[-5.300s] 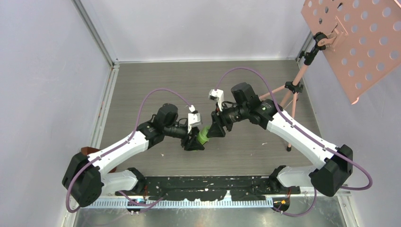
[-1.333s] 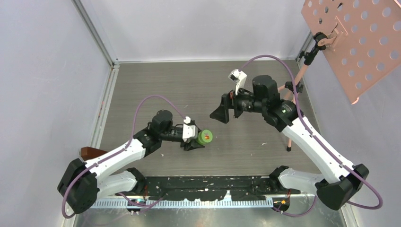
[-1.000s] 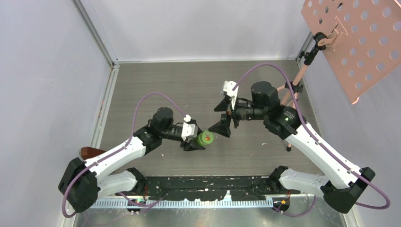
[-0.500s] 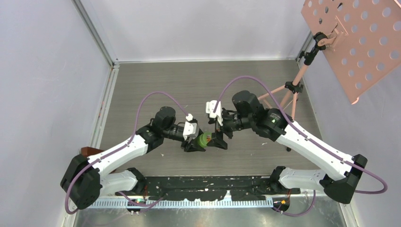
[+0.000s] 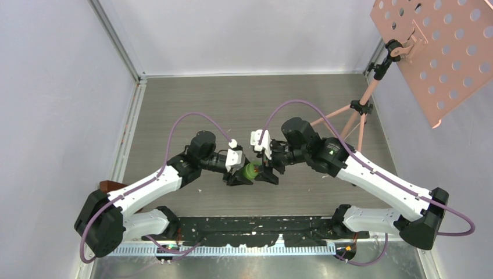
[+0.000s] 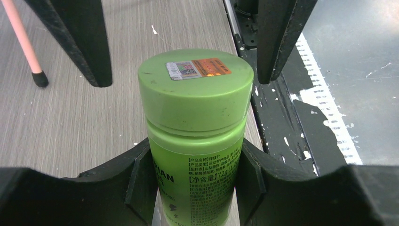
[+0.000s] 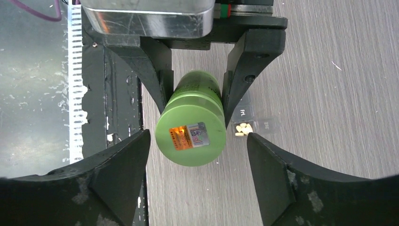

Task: Sort the pills into containers

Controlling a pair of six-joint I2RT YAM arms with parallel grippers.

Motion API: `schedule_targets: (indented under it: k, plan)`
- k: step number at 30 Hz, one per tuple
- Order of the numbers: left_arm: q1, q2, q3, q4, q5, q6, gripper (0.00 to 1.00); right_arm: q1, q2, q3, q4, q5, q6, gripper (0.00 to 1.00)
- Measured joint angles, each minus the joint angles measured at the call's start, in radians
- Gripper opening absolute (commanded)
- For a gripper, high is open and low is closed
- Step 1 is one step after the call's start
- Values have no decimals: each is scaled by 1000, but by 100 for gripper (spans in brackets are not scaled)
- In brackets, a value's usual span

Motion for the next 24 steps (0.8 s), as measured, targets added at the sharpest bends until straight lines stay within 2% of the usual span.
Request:
schedule_targets:
  k: [5,9,11,12,14,16,24]
  plan:
    - [0,0,0,6,-13,0,0,4,7,0,4,0,5,67]
    - [0,-2,0,23,-38,-3,0,5,35,0,7,-4,30,51]
    - [0,-6,-3,20,-54,-5,0,4,48,3,14,2,53,40]
    - [0,-7,-6,22,-63,-5,0,3,53,3,17,7,63,29]
    - [0,-12,-12,24,-83,-7,0,3,60,3,25,23,95,14]
    - [0,-19,-20,35,-103,-8,0,3,64,3,34,39,131,7]
    - [0,-67,-87,165,-236,-31,0,4,84,18,76,142,369,6]
